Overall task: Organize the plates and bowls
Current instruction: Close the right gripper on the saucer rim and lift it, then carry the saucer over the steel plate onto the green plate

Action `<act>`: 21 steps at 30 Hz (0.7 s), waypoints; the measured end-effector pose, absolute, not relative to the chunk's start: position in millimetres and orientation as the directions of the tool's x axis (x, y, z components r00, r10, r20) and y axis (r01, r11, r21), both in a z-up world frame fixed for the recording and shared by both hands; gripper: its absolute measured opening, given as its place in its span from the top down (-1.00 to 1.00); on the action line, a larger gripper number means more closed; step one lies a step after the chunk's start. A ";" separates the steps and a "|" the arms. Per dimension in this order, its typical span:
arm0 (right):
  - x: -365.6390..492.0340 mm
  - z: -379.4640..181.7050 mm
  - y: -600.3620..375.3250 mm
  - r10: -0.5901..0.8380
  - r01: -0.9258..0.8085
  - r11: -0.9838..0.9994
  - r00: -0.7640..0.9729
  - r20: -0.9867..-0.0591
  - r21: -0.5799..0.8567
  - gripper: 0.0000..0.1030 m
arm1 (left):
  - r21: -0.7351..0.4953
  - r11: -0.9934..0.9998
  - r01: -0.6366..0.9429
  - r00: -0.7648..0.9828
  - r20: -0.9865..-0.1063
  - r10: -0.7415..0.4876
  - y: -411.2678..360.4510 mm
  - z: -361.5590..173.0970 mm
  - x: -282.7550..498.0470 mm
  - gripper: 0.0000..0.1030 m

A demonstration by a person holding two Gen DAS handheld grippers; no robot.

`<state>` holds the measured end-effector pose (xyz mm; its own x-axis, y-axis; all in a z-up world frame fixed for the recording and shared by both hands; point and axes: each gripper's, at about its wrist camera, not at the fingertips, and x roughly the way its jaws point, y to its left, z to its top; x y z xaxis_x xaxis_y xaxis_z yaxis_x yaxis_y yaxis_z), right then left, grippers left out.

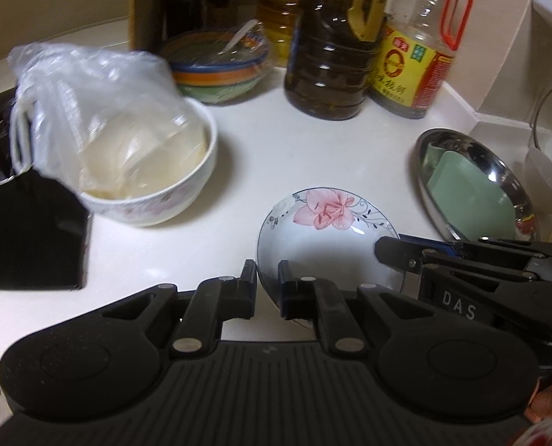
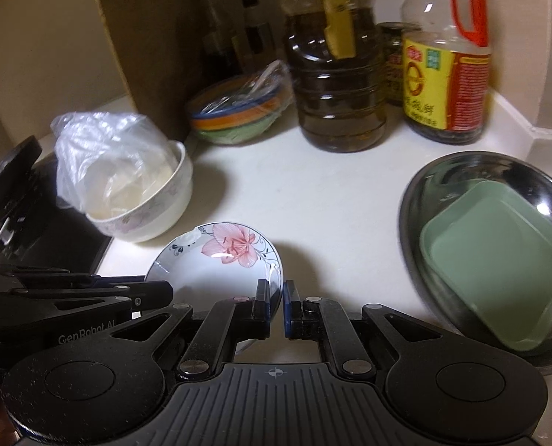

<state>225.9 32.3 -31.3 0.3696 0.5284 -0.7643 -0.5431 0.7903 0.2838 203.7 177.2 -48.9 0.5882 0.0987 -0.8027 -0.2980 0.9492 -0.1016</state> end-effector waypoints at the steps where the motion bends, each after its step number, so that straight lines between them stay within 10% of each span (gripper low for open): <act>1: 227.2 -30.2 29.3 0.525 -0.534 0.796 0.377 -0.763 0.284 0.87 | -0.102 0.952 -0.290 0.592 -0.800 0.094 175.2 -48.3 205.3 0.81; 21: 250.0 -8.3 -35.8 0.405 -0.337 0.907 0.532 -0.744 0.253 0.86 | -0.112 0.992 -0.059 0.655 -0.754 -0.047 117.2 -30.4 263.4 0.80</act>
